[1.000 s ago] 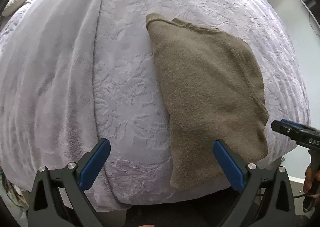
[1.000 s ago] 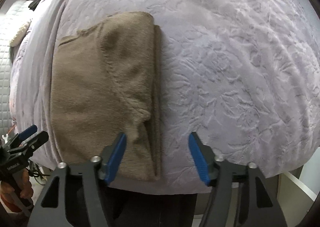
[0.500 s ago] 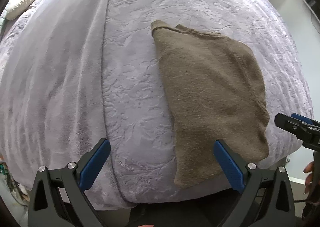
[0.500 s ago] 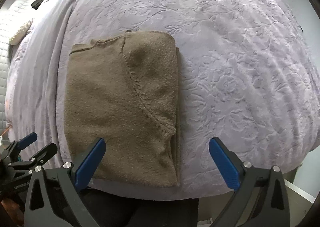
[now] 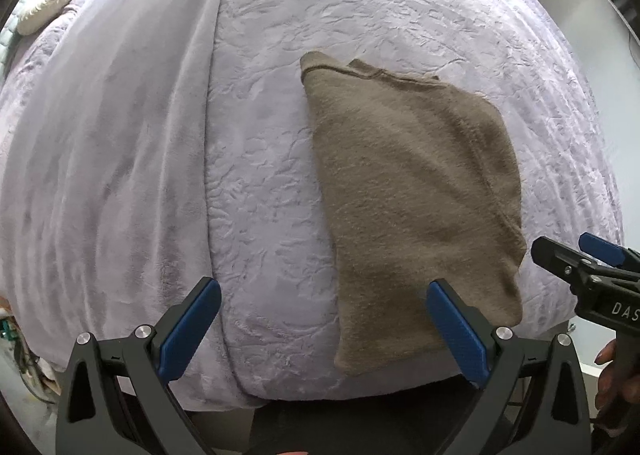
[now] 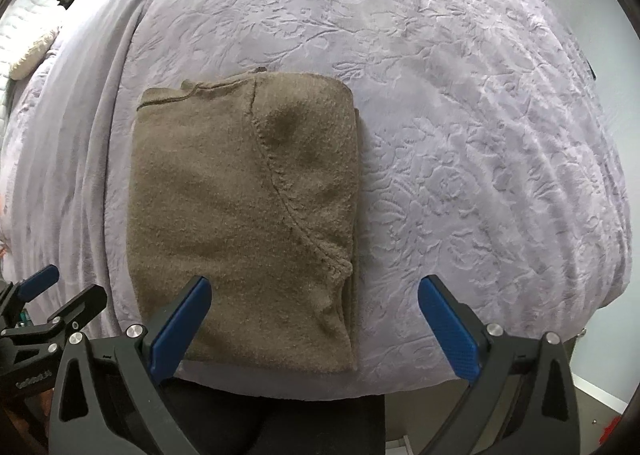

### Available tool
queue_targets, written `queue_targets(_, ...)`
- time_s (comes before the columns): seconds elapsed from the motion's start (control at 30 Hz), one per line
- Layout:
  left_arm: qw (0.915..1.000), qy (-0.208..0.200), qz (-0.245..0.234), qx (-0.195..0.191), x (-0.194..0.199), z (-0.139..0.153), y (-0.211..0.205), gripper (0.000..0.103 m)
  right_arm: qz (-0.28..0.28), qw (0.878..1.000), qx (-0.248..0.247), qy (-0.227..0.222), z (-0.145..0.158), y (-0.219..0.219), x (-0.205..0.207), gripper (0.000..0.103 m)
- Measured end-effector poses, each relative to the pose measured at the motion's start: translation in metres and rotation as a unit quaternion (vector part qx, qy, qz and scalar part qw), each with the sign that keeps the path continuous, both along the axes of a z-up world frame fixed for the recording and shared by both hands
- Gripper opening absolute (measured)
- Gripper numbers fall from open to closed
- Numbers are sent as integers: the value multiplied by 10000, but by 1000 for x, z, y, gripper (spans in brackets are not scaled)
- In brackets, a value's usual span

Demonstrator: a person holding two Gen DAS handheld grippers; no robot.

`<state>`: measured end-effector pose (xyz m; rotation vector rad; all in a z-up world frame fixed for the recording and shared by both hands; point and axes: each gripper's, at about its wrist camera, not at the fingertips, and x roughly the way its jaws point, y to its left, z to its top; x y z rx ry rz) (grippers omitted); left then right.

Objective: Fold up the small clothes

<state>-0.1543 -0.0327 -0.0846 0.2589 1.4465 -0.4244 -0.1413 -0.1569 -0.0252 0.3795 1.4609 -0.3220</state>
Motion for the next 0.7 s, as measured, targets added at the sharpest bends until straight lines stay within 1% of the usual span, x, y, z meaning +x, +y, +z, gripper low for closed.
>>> queue_targets(0.1, 9998, -133, -95, 63, -2, 3, -4, 103, 34, 10000, -19, 3, 1, 1, 3, 103)
queue_targets(0.7, 9998, -165, -23, 119, -1, 4, 0, 103, 63, 9999, -122, 17, 2, 5, 4, 103)
